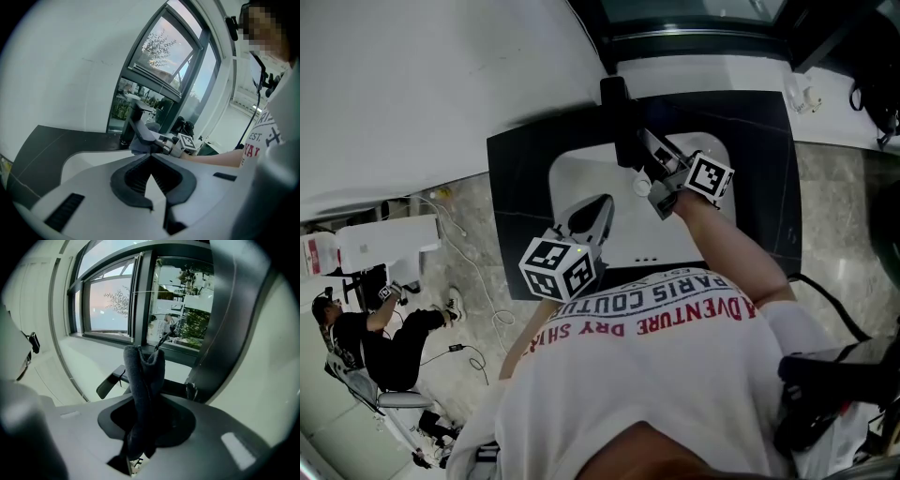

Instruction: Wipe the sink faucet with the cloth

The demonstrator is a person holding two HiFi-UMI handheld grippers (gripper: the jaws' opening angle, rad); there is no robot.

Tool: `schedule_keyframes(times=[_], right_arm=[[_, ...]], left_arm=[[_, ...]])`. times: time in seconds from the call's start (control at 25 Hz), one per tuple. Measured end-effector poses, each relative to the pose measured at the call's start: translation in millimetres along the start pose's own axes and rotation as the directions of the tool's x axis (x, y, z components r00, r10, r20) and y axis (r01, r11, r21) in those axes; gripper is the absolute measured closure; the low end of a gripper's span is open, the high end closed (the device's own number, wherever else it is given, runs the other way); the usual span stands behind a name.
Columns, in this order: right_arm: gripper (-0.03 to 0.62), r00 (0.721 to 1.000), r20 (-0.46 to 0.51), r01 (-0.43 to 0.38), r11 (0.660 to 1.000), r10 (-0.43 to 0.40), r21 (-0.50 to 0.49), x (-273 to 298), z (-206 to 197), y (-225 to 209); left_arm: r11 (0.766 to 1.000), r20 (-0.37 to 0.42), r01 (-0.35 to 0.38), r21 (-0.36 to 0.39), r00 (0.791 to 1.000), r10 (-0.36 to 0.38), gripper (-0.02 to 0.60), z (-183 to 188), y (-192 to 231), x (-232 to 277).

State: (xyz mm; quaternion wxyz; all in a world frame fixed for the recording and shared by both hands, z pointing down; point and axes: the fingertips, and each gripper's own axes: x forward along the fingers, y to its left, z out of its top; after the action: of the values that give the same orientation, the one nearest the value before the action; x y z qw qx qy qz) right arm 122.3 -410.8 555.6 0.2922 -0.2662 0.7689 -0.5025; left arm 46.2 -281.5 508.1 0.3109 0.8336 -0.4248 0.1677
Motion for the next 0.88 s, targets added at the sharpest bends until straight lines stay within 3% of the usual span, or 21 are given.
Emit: schedule_keyframes(times=[0.2, 0.44, 0.6, 0.76, 0.88], right_arm=[[0.516, 1.000, 0.007, 0.002, 0.999, -0.002, 0.048, -20, -12, 12], [0.516, 1.000, -0.010, 0.006, 1.000, -0.006, 0.015, -44, -24, 29], [0.516, 0.993, -0.058, 0.089, 0.980, -0.100, -0.176, -59, -24, 31], [0.516, 0.982, -0.127, 0.080, 0.915, -0.141, -0.395, -72, -28, 51], [0.516, 0.973, -0.155, 0.065, 0.848, -0.170, -0.526, -79, -35, 64]], left_arm=[[1.000, 0.000, 0.011, 0.004, 1.000, -0.011, 0.580, -1, -2, -1], [1.000, 0.002, 0.023, 0.008, 1.000, -0.023, 0.580, -7, -5, -1], [0.999, 0.011, 0.039, 0.015, 0.999, -0.040, 0.580, -5, -9, -2], [0.999, 0.015, 0.050, 0.010, 0.999, -0.050, 0.581, -3, -5, -5], [0.998, 0.016, 0.060, 0.002, 0.998, -0.060, 0.580, -6, -3, -6]])
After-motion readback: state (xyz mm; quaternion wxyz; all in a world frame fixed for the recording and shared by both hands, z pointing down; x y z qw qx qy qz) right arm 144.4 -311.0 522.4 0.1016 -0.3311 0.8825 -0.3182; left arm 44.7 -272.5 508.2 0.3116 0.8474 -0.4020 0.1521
